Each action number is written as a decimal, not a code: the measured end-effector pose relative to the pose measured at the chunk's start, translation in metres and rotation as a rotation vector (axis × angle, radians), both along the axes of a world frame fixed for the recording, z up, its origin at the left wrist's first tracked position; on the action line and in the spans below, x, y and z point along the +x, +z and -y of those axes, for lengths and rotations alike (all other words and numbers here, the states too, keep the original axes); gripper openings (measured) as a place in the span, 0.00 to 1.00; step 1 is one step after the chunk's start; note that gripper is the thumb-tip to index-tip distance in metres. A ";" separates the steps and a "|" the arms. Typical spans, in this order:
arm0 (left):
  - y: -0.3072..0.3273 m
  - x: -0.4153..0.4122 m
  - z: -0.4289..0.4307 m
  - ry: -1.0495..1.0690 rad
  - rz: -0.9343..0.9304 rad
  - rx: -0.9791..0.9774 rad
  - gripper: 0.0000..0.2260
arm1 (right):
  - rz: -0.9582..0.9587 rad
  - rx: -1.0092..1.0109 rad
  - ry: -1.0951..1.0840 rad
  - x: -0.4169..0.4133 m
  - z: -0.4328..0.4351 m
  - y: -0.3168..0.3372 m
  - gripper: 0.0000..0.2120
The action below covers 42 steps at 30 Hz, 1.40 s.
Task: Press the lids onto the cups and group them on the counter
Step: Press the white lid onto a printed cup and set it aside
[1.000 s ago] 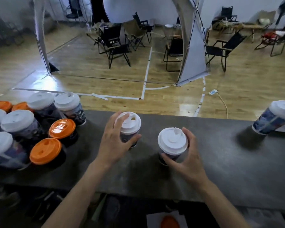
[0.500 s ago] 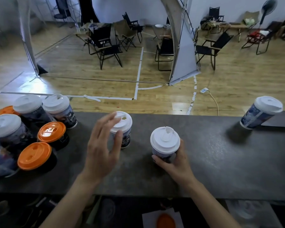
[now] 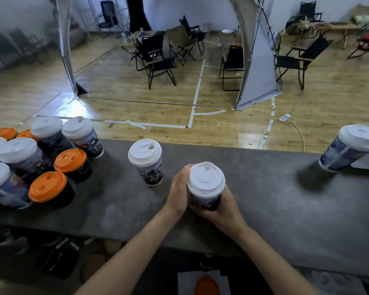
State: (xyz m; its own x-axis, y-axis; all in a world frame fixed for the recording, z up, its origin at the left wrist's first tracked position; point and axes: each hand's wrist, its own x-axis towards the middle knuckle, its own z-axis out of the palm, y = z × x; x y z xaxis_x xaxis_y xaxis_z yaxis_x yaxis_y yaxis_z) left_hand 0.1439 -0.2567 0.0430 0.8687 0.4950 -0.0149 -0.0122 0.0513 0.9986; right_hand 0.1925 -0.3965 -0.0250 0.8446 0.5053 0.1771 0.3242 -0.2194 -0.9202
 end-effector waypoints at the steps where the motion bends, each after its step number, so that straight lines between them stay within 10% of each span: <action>1: 0.001 0.004 -0.002 -0.007 -0.011 -0.045 0.16 | -0.001 -0.011 0.015 0.003 0.002 0.001 0.37; 25: -0.002 0.015 0.013 0.007 0.120 -0.152 0.17 | 0.002 -0.016 0.079 0.009 0.004 -0.007 0.41; 29: 0.007 0.016 -0.003 -0.259 -0.039 -0.240 0.21 | 0.019 -0.024 0.095 0.007 0.007 -0.004 0.40; 37: -0.002 0.010 0.014 0.033 0.094 -0.149 0.16 | -0.004 -0.019 0.074 0.007 0.006 -0.004 0.42; 42: 0.012 0.019 -0.003 -0.245 -0.040 -0.180 0.20 | 0.013 -0.076 0.139 0.007 0.009 -0.002 0.35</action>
State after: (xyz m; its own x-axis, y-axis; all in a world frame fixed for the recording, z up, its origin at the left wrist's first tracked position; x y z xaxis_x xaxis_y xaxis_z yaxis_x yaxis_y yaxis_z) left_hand 0.1628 -0.2537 0.0554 0.9589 0.2572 -0.1198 0.0615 0.2239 0.9727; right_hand 0.1999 -0.4052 -0.0272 0.7633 0.6297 0.1441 0.3679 -0.2404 -0.8983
